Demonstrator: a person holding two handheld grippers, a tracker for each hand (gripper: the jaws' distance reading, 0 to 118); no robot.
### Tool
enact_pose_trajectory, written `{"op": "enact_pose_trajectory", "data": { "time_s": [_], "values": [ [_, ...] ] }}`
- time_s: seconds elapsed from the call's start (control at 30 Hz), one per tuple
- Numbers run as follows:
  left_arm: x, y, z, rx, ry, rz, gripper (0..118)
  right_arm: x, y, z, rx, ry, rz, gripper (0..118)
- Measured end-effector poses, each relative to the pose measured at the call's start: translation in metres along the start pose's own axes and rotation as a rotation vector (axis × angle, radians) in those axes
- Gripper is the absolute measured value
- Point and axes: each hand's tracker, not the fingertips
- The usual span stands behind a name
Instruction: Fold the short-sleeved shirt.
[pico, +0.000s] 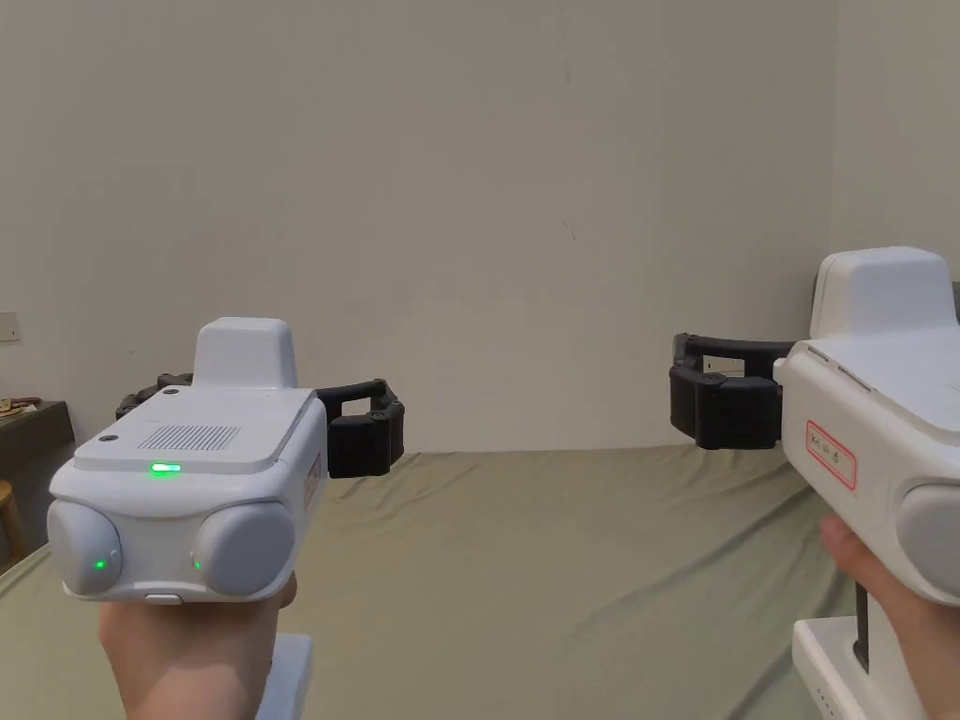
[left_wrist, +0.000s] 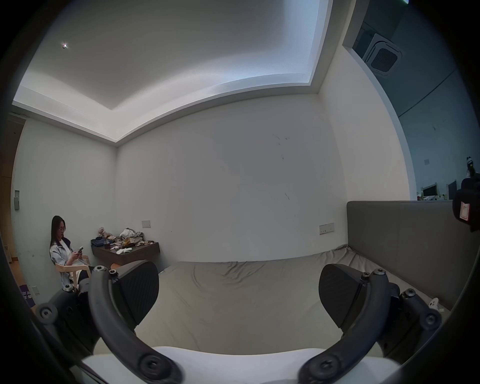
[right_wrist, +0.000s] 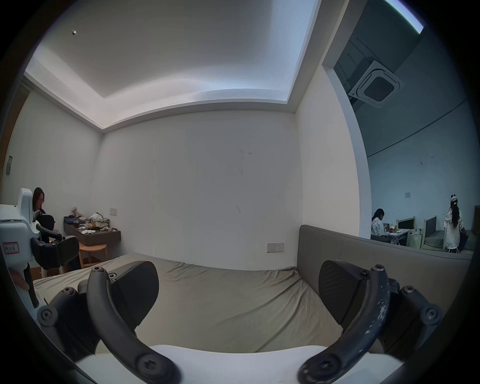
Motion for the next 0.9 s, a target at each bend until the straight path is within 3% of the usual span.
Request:
{"op": "enact_pose_trajectory", "data": {
  "time_s": [0.2,0.33,0.4,0.5,0.6,0.7,0.73,0.8,0.87,0.9],
  "values": [
    [0.001,-0.009,-0.013,-0.031,-0.013,0.012,118,-0.003,-0.009,-0.016,-0.035,-0.005,0.019,118],
    [0.003,-0.041,-0.048,-0.154,-0.034,0.018,118,-0.005,-0.046,-0.057,-0.155,-0.026,0.027,118],
    [0.006,-0.076,-0.076,-0.24,-0.057,0.02,118,-0.006,-0.083,-0.089,-0.31,0.001,0.043,118],
    [0.021,-0.162,-0.124,-0.439,-0.092,0.027,118,-0.008,-0.179,-0.14,-0.515,0.007,0.022,118],
    [0.045,-0.271,-0.16,-0.68,-0.224,0.043,118,-0.011,-0.294,-0.163,-0.768,0.005,0.006,118],
    [0.075,-0.368,-0.168,-0.825,-0.224,-0.029,118,-0.015,-0.399,-0.167,-0.953,0.043,0.092,118],
    [0.083,-0.396,-0.167,-0.853,-0.225,-0.047,118,-0.014,-0.427,-0.163,-1.049,0.041,0.088,118],
    [0.095,-0.435,-0.166,-0.933,-0.191,-0.056,118,-0.006,-0.462,-0.158,-1.1,0.057,-0.016,118],
    [0.1,-0.47,-0.16,-1.011,-0.164,0.068,118,0.002,-0.483,-0.151,-1.072,0.021,-0.127,118],
    [0.102,-0.486,-0.154,-1.034,-0.144,0.112,118,0.003,-0.491,-0.15,-1.081,0.023,-0.116,118]
  ]
}}
